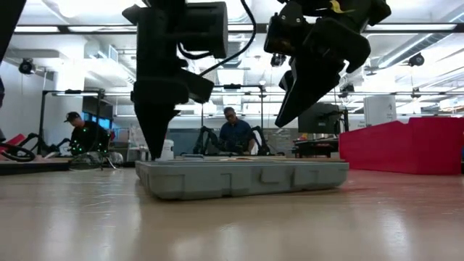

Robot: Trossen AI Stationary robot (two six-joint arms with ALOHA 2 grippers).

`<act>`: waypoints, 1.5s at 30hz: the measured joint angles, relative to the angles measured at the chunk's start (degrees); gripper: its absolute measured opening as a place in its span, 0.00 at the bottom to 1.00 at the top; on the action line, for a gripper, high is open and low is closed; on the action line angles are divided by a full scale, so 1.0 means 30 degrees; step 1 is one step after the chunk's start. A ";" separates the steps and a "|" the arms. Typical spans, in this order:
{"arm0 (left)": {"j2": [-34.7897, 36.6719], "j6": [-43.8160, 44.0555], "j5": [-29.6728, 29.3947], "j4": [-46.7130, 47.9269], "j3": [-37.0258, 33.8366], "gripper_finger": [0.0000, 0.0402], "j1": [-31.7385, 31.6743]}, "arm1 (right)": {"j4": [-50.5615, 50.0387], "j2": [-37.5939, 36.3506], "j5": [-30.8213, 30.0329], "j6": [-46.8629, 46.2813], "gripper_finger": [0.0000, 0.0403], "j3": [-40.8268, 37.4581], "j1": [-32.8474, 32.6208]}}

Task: Prefit tool cases
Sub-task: Remove the black electrical tape from the gray pre-fit tool case

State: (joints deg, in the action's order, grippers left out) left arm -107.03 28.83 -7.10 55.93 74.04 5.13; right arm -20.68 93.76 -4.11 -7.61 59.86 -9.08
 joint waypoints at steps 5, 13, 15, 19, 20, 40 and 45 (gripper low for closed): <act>-0.0444 0.0562 0.0011 -0.0088 0.0000 0.43 0.0000 | 0.0004 0.0000 0.0002 0.0056 0.29 0.0084 0.0000; -0.1589 0.0513 -0.0123 -0.0081 0.0009 0.40 -0.0029 | 0.0012 0.0000 0.0002 0.0052 0.25 0.0175 0.0000; -0.1749 0.0400 -0.0227 -0.0011 0.0001 0.38 -0.0022 | 0.0006 0.0000 0.0002 0.0055 0.25 0.0175 0.0000; -0.2103 0.0016 -0.0448 0.0105 -0.0054 0.35 -0.0029 | 0.0005 0.0000 0.0002 0.0049 0.24 0.0182 0.0000; -0.2137 -0.0134 -0.0615 0.0107 -0.0055 0.34 -0.0022 | 0.0012 0.0000 0.0002 0.0050 0.25 0.0189 0.0000; -0.1476 -0.1011 -0.1022 -0.0239 -0.0164 0.01 0.0430 | 0.0908 0.0015 0.1015 -0.0601 0.24 -0.0752 -0.0007; -0.0767 -0.0955 0.0698 -0.0292 -0.0233 0.01 0.0532 | 0.1073 0.0022 0.1022 -0.0703 0.23 -0.0831 -0.0007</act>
State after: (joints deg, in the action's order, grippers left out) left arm -109.33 25.97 -5.01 55.06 73.34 6.72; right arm -17.46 93.82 -1.04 -9.72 57.36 -9.10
